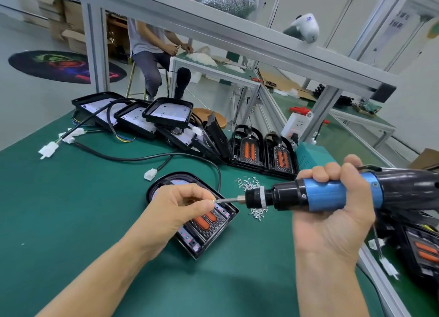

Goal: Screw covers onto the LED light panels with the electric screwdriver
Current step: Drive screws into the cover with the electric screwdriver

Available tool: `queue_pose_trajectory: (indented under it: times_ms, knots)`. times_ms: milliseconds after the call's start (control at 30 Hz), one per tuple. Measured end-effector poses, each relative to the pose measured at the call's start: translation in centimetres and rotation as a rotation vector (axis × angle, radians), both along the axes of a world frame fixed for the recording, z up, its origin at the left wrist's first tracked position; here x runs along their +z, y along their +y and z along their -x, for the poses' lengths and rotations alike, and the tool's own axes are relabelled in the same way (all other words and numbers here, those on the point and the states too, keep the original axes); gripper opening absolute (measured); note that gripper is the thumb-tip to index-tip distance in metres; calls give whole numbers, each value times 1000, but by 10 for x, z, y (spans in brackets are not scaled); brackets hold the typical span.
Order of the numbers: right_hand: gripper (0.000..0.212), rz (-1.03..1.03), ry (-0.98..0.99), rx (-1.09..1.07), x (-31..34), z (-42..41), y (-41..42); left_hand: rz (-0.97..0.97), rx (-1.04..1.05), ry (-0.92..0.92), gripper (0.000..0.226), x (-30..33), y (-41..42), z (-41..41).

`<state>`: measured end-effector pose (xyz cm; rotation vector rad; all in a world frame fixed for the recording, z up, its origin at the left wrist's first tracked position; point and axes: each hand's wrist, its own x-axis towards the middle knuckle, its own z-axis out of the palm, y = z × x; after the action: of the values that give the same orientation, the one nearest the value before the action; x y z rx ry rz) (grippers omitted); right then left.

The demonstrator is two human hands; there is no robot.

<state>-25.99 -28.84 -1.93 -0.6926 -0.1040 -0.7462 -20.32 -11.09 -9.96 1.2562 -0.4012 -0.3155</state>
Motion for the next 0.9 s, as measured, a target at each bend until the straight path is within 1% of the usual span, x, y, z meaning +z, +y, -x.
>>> queue_pose_trajectory:
  times_ms: [367,467,567,633,700,733,800,900]
  knots:
    - [20,47,4,13,-2,-2,6,-10,18,-27,7,-2,4,1]
    - [21,67,25,13,-5,-3,10,-67,37,-73,11,-2,6,1]
    - [22,81,42,24,-10,-5,15,-177,64,-171,9,-3,12,-2]
    - [23,100,56,32,-14,-7,17,-257,154,-215,8,-7,19,-6]
    - [25,160,82,12,-19,-8,18,-482,263,-368,19,-14,27,-9]
    - [26,201,98,4,-22,-8,20,-597,275,-450,19,-16,29,-9]
    - [27,269,132,18,-30,-8,23,-761,230,-585,17,-22,31,-6]
    - [28,343,164,70,-40,-9,28,-890,136,-723,12,-26,30,-4]
